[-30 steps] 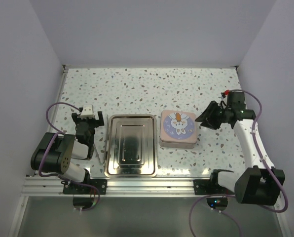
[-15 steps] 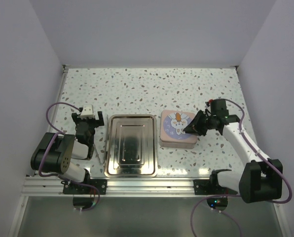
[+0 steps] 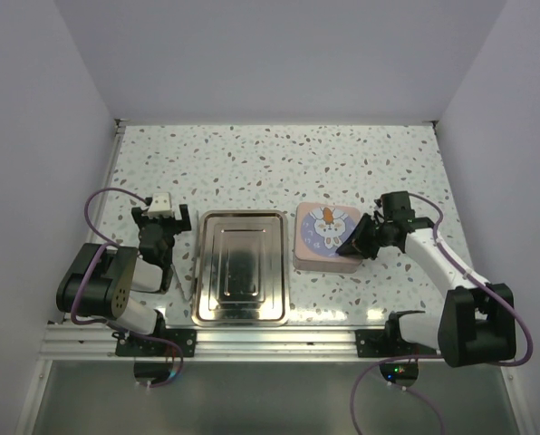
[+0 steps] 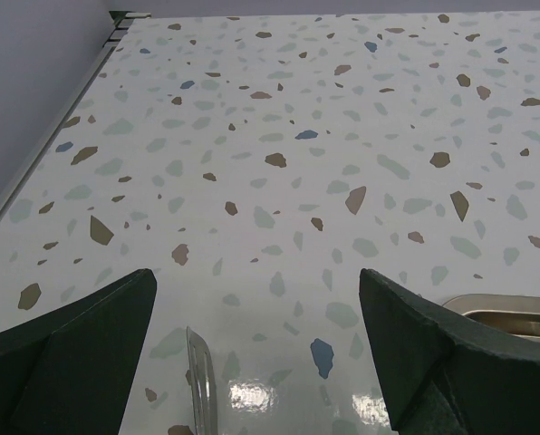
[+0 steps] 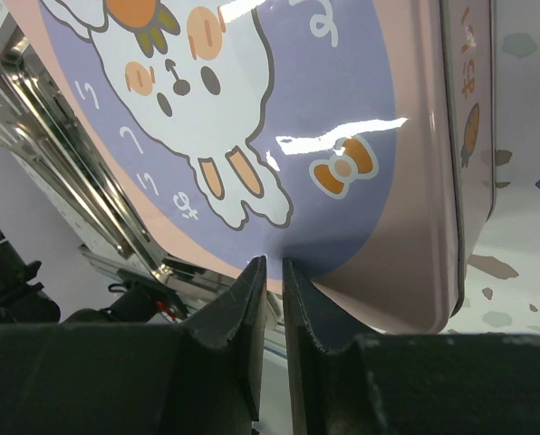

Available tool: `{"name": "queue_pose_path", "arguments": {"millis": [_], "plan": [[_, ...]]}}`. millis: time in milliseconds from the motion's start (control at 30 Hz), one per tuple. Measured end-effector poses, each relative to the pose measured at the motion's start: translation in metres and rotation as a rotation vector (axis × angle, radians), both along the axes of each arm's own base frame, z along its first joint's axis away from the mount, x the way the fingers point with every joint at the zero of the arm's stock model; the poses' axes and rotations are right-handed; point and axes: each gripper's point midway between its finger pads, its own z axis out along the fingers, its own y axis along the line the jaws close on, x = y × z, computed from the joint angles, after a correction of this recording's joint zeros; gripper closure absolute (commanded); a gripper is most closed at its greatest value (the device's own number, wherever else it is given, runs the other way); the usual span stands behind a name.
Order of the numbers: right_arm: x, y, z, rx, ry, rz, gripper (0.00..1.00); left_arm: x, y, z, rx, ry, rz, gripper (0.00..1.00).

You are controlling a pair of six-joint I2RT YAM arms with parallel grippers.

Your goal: Pack the cookies

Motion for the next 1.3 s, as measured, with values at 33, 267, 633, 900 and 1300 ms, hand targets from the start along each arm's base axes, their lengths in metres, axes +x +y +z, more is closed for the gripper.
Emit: {"name": "queue_pose_path", "arguments": {"millis": [33,267,633,900,1300], "plan": [[0.000,0.000,0.000,0.000,0.000,0.000,0.83,0.000,0.000,0.000,0.000,0.000,0.000,0.00],[0.000,0.000,-0.001,-0.002,-0.003,0.005,0.84,0.000,0.000,0.000,0.000,0.000,0.000,0.00],[0.000,0.000,-0.001,-0.003,-0.005,0.009,0.84,0.000,0.000,0.000,0.000,0.000,0.000,0.00],[-0.002,-0.001,0.000,-0.004,-0.009,0.009,0.84,0.000,0.000,0.000,0.000,0.000,0.000,0.00],[-0.009,-0.002,0.013,-0.012,0.011,0.014,0.84,0.000,0.000,0.000,0.000,0.000,0.000,0.00]]}}
